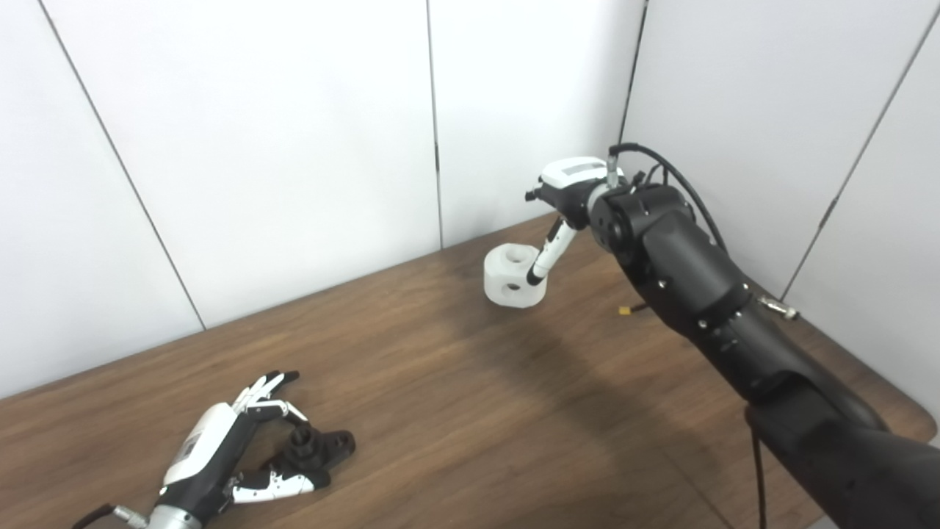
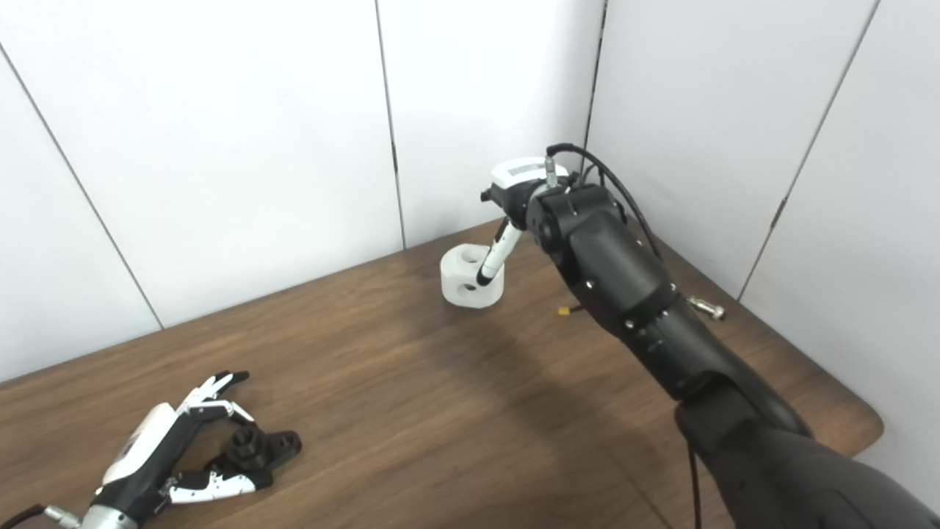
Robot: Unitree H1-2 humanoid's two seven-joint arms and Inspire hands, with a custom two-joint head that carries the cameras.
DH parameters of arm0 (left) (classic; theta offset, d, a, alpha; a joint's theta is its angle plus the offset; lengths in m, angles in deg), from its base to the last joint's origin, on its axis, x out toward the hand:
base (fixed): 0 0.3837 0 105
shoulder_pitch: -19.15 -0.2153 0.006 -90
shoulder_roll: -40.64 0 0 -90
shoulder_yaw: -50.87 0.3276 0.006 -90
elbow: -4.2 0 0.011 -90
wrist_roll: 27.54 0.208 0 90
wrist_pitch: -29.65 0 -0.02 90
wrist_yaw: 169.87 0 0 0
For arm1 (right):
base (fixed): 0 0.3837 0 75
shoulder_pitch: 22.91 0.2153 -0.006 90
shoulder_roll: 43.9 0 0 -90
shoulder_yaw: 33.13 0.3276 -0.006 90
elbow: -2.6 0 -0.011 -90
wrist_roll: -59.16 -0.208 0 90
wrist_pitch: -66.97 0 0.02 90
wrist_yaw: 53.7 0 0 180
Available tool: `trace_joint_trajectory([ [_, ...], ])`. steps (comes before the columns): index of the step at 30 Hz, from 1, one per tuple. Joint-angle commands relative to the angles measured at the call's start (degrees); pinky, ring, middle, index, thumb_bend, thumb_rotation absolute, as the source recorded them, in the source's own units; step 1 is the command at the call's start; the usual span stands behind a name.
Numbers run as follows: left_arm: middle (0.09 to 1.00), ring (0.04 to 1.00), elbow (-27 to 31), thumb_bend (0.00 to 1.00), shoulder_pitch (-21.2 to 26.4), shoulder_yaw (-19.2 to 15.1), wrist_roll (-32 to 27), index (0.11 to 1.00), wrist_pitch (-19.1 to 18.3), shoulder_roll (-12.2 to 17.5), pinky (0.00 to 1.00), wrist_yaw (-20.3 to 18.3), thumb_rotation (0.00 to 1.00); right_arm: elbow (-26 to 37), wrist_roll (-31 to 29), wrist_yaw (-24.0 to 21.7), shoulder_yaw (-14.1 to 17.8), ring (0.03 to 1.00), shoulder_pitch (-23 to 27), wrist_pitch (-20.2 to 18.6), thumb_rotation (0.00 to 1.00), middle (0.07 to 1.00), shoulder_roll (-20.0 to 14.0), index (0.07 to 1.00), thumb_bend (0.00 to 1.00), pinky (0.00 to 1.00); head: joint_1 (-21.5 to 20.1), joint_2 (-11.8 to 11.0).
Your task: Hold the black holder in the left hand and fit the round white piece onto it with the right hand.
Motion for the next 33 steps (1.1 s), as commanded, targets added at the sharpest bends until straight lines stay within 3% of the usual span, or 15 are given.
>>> trace_joint_trajectory([
  [1, 0.952, 1.000, -4.38, 0.52, -5.65, 1.76, 1.24, 0.484, -2.25, 0.02, 1.00, -3.38, 0.05, 0.16, 1.47, -0.20, 1.74, 1.000, 3.40, -0.30, 0.46, 1.000, -0.17, 0.925, 1.00, 0.93, 0.40, 0.23],
  [7, 0.955, 1.000, -4.21, 0.52, -5.76, 1.78, 1.27, 0.483, -2.70, -0.06, 1.00, -3.77, 0.05, -2.39, 2.20, -0.11, 2.25, 1.000, 4.20, -0.30, 0.48, 1.000, 1.43, 0.911, 1.00, 0.92, 0.54, 0.31],
  [11, 0.954, 1.000, -4.02, 0.52, -5.86, 1.90, 1.51, 0.484, -2.94, -0.06, 1.00, -3.81, 0.05, -3.99, 5.35, 0.50, 6.29, 1.000, 3.95, -0.31, 0.50, 1.000, 5.04, 0.906, 1.00, 0.99, 0.56, 0.53],
  [15, 0.955, 1.000, -3.79, 0.52, -6.05, 1.90, 1.44, 0.484, -2.90, -0.01, 1.00, -3.91, 0.05, -5.86, 7.25, 3.11, 7.84, 1.000, 3.55, -0.31, 0.55, 1.000, 6.84, 0.889, 1.00, 1.00, 0.75, 0.59],
  [23, 0.952, 1.000, -3.97, 0.52, -6.42, 1.75, 1.32, 0.483, -1.89, 0.04, 1.00, -3.36, 0.05, -8.75, 5.68, 10.08, 7.79, 1.000, 2.59, -0.29, 0.53, 1.000, 7.15, 0.885, 0.97, 1.00, 1.13, 1.14],
  [33, 0.954, 1.000, -3.32, 0.52, -6.79, 1.54, 0.75, 0.483, -2.04, 0.21, 1.00, -3.88, 0.05, -11.27, 4.98, 11.43, 7.49, 1.000, 2.01, -0.30, 0.50, 1.000, 7.42, 0.869, 1.00, 1.00, 1.55, 1.63],
])
